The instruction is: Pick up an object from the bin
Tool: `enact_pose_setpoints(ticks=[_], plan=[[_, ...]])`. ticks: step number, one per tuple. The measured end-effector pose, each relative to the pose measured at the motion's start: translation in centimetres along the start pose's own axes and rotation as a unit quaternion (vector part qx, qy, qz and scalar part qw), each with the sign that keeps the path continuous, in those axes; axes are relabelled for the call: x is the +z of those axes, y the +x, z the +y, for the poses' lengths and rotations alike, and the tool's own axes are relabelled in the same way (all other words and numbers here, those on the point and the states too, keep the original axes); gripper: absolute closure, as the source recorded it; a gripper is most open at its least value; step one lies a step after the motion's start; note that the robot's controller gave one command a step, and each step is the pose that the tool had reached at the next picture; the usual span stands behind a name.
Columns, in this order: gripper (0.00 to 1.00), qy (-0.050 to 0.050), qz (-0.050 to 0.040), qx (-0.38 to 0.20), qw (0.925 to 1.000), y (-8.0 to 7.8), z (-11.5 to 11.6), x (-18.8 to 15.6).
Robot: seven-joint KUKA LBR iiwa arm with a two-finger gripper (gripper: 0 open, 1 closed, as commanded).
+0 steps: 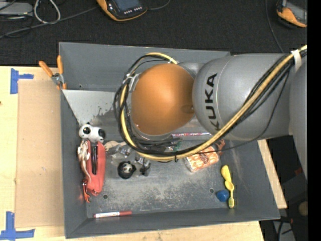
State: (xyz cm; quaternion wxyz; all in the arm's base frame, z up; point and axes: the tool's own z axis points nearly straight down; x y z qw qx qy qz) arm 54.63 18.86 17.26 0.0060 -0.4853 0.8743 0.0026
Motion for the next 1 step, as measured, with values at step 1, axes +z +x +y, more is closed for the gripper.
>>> enact_pose_setpoints(ticks=[1], plan=[[1.0,-0.001,0.0002,0.002,1.0,-0.07,0.06,-3.1]])
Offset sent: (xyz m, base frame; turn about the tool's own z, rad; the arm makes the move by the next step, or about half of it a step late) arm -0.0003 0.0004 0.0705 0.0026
